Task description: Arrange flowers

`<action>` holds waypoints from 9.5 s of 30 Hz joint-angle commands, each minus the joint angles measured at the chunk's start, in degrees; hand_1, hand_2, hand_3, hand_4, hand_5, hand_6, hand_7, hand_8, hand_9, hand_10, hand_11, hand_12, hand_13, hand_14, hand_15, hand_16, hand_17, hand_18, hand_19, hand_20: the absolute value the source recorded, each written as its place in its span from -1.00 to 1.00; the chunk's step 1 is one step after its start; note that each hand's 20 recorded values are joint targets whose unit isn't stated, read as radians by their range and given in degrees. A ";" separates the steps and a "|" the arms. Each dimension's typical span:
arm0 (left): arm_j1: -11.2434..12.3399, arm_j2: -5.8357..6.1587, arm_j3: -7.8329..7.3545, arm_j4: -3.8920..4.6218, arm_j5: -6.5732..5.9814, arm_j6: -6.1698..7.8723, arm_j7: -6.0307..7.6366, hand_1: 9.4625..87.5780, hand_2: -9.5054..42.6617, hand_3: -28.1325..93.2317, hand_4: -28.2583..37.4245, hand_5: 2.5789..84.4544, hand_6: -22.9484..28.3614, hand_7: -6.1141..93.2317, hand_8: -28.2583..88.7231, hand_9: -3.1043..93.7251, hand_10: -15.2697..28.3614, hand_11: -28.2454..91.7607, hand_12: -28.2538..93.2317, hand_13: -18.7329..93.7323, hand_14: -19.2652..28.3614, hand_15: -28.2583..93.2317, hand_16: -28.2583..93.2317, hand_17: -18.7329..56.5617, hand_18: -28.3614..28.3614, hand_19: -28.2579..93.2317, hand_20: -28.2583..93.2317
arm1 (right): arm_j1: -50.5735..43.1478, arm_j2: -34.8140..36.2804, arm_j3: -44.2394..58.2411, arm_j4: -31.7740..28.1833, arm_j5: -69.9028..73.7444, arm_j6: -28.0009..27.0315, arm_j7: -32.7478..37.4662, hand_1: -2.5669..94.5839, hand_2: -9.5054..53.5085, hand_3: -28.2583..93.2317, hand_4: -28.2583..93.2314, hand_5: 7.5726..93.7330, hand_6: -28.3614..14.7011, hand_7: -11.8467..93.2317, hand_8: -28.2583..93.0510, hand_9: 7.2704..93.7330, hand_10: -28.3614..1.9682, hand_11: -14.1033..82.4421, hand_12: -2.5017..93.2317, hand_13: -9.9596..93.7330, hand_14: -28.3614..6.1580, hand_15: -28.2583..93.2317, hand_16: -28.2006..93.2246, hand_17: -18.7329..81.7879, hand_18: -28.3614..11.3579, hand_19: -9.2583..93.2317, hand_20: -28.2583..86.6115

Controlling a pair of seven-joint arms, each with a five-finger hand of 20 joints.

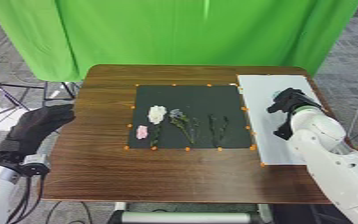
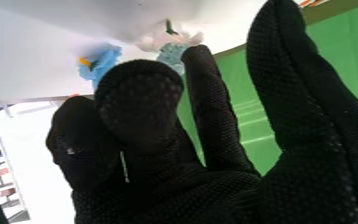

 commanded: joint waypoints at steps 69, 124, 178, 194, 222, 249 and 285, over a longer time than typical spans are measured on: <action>-1.70 -0.80 -1.44 -0.07 -6.21 -6.00 -9.39 -0.61 -0.70 0.46 -0.77 0.09 0.10 -0.70 -0.60 -0.05 0.35 -0.26 -0.33 -0.10 0.63 -0.26 -0.47 -0.47 0.54 -0.39 -0.24 | 13.28 -15.40 -19.50 3.75 33.83 13.28 -1.13 0.44 -1.00 0.26 -0.78 0.76 0.29 -0.54 -0.38 0.87 0.08 -0.68 -0.44 1.00 0.66 0.56 -0.18 0.77 -0.19 1.00 0.51; -1.40 -0.64 -1.69 0.05 -6.08 -6.60 -9.53 -0.59 -0.68 0.45 -0.73 0.06 0.04 -0.69 -0.60 -0.09 0.34 -0.27 -0.31 -0.12 0.64 -0.27 -0.46 -0.50 0.56 -0.37 -0.25 | 7.36 -1.34 -3.15 -7.77 0.77 4.56 -0.11 -0.24 -1.00 0.45 -0.75 0.07 0.17 -0.63 -0.61 0.12 -0.37 -0.54 -0.55 0.82 0.34 0.44 -0.01 0.53 -0.32 1.00 0.44; -1.52 -0.79 -1.64 -0.08 -5.99 -7.02 -10.09 -0.59 -0.68 0.45 -0.73 0.06 0.06 -0.70 -0.59 -0.09 0.34 -0.27 -0.31 -0.13 0.64 -0.27 -0.46 -0.50 0.56 -0.37 -0.25 | 2.06 2.91 -2.11 3.06 -4.79 19.76 -0.41 0.35 -1.00 0.35 -0.84 0.71 0.35 -0.46 -0.39 0.88 0.07 -0.47 -0.24 0.93 0.51 0.56 -0.06 0.64 -0.34 1.00 0.56; -2.37 -0.86 -0.90 0.22 -5.83 -7.90 -10.41 -0.59 -0.68 0.45 -0.73 0.06 0.06 -0.70 -0.59 -0.09 0.35 -0.27 -0.31 -0.13 0.64 -0.27 -0.46 -0.50 0.56 -0.37 -0.25 | 19.87 3.81 -23.43 -2.90 5.68 9.19 -8.67 0.34 -1.00 0.37 -0.85 0.73 0.37 -0.47 -0.39 0.88 0.08 -0.50 -0.23 0.93 0.53 0.56 -0.04 0.65 -0.32 1.00 0.58; -2.23 -1.22 -0.13 0.87 -5.80 -8.15 -10.27 -0.59 -0.68 0.44 -0.72 0.05 0.05 -0.70 -0.59 -0.09 0.34 -0.27 -0.31 -0.13 0.63 -0.27 -0.46 -0.50 0.56 -0.37 -0.25 | 17.48 1.27 -30.33 1.04 7.49 7.06 -10.75 0.30 -1.00 0.39 -0.85 0.71 0.41 -0.47 -0.39 0.86 0.10 -0.52 -0.24 0.93 0.52 0.56 -0.03 0.64 -0.32 1.00 0.58; -2.13 -1.26 -0.30 0.64 -5.76 -7.92 -9.96 -0.59 -0.70 0.45 -0.72 0.05 0.05 -0.69 -0.59 -0.09 0.35 -0.28 -0.31 -0.13 0.63 -0.28 -0.46 -0.50 0.56 -0.38 -0.25 | 18.80 3.08 -24.58 -3.32 10.45 -1.67 -12.29 -0.14 -1.00 0.51 -0.81 0.22 0.41 -0.55 -0.67 0.34 -0.10 -0.49 -0.55 0.88 0.49 0.53 -0.05 0.59 -0.31 1.00 0.53; 0.95 -3.01 -2.18 -1.12 -5.84 -7.37 -10.29 -0.57 -0.72 0.44 -0.71 0.05 0.03 -0.69 -0.60 -0.09 0.35 -0.28 -0.31 -0.12 0.63 -0.28 -0.46 -0.49 0.56 -0.35 -0.23 | 26.14 1.76 -22.52 24.57 -1.07 -7.74 -1.66 -0.39 -1.00 0.42 -0.91 -0.26 0.28 -0.66 -0.62 -0.26 -0.31 -0.63 -0.73 0.83 0.42 0.54 -0.11 0.53 -0.43 1.00 0.44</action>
